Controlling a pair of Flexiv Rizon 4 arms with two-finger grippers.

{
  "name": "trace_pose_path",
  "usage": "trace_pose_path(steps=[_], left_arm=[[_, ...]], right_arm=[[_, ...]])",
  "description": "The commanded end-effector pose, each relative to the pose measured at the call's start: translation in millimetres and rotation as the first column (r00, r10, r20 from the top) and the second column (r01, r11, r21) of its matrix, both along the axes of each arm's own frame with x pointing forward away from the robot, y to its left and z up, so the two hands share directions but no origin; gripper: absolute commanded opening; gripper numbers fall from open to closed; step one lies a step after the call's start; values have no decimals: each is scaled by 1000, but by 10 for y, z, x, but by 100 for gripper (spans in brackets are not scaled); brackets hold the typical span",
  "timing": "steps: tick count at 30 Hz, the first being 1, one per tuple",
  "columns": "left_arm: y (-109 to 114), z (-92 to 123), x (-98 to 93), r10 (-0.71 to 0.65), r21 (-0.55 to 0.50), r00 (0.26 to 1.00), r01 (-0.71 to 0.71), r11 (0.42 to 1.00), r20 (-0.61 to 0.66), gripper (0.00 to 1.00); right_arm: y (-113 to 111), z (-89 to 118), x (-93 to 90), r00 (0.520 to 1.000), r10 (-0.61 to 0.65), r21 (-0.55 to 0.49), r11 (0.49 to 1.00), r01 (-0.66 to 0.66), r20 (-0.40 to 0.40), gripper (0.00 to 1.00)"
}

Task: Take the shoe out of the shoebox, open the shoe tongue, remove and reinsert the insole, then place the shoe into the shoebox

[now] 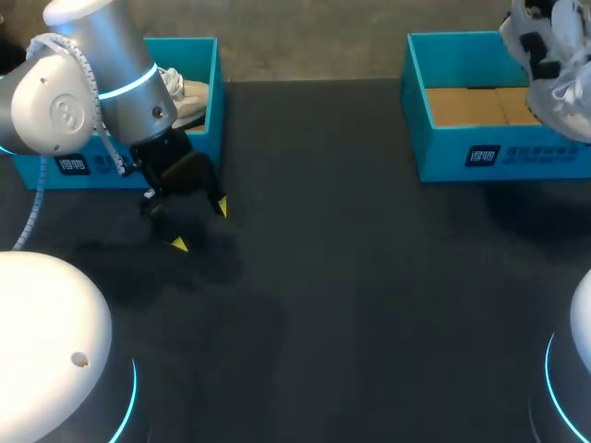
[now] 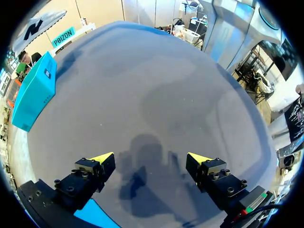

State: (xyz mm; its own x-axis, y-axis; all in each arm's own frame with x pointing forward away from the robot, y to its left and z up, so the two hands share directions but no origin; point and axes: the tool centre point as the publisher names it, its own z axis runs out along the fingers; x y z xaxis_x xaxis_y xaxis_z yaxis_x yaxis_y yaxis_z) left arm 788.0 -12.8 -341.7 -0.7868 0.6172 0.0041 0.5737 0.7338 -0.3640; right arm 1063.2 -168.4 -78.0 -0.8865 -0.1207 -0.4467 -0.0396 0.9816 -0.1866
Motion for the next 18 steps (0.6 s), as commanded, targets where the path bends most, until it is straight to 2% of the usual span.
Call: trace_pose_path(steps=[1,10,15,18], left_arm=[[1,1,-3,0,3,1000,0,1000,1,100],[1,1,-3,0,3,1000,0,1000,1,100],[1,1,-3,0,3,1000,0,1000,1,100],[1,1,-3,0,3,1000,0,1000,1,100]], right_arm=[[-113,-108,324,999,13,2,1000,-13,-36,0],[-387,-288,552,998,57,40,998,-56,-32,0],[-532,-402,670,998,12,57,998,-9,-55,0],[-607,-455,732,995,-60,53,997,65,-77,0]])
